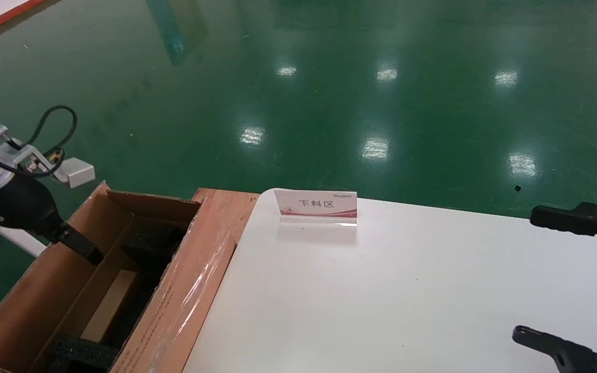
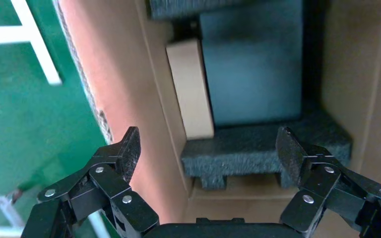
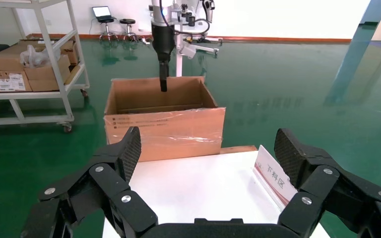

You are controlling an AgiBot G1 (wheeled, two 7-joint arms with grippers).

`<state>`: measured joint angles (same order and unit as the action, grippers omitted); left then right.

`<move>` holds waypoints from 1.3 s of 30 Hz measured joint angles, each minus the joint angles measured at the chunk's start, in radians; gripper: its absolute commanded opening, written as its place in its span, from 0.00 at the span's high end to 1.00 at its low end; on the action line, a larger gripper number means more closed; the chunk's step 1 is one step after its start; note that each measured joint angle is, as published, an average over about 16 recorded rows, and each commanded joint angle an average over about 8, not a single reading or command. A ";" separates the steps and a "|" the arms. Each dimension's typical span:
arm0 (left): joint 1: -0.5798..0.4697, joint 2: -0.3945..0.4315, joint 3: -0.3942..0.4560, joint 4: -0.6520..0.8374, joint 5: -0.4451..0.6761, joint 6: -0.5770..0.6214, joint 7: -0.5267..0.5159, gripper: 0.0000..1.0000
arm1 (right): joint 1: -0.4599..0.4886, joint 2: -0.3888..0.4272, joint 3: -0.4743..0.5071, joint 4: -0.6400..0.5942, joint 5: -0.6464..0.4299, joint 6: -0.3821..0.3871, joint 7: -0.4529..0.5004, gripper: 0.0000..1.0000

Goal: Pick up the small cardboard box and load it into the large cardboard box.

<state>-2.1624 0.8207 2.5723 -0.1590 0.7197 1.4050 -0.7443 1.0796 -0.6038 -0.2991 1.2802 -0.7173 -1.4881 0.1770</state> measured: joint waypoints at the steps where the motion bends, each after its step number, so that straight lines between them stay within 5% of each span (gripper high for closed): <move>1: -0.015 -0.007 -0.009 -0.007 -0.011 0.002 0.016 0.00 | 0.000 0.000 0.000 0.000 0.000 0.000 0.000 0.00; 21: -0.240 -0.125 -0.168 -0.237 -0.168 -0.009 0.243 0.00 | 0.000 0.000 -0.001 0.000 0.000 0.000 -0.001 0.00; 29: -0.156 -0.133 -0.324 -0.323 -0.153 -0.012 0.265 0.00 | 0.000 0.000 -0.001 -0.001 0.000 0.000 -0.001 0.00; 39: 0.060 -0.147 -0.668 -0.464 -0.125 0.005 0.316 0.00 | 0.001 0.000 -0.002 -0.001 0.000 0.000 -0.001 0.00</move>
<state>-2.1020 0.6735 1.9042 -0.6234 0.5950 1.4098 -0.4283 1.0802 -0.6033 -0.3008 1.2790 -0.7168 -1.4878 0.1758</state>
